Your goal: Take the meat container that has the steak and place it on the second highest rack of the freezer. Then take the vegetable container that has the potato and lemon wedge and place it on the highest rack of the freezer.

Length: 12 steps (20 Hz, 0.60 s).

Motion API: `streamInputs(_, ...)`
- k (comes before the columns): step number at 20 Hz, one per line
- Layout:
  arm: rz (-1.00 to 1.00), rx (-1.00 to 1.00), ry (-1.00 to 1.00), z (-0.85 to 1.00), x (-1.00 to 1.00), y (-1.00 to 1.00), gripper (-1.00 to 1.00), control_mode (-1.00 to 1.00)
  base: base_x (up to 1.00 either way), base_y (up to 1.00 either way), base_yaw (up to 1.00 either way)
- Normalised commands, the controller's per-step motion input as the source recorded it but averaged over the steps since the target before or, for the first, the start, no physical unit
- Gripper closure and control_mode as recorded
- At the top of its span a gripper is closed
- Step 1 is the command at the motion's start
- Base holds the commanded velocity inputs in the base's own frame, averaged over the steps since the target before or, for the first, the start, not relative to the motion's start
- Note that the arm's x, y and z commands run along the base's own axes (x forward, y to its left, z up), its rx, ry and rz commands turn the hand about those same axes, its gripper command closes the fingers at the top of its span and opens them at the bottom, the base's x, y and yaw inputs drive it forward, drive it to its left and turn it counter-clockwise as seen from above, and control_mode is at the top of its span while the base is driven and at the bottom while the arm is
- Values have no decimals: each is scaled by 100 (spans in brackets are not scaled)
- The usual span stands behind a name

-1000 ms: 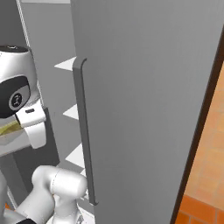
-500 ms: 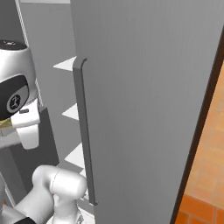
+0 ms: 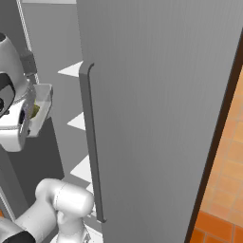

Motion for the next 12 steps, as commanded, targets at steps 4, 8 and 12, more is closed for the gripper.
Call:
streamInputs(4, -35, 0, -13, 4, 63, 9, 100, -100, 0, 0, 0)
streamInputs(8, -15, 0, -4, 1, 95, 1, 100, -100, 0, 0, 0)
streamInputs(12, -3, 0, -5, 9, 83, 0, 100, -100, 0, 0, 0)
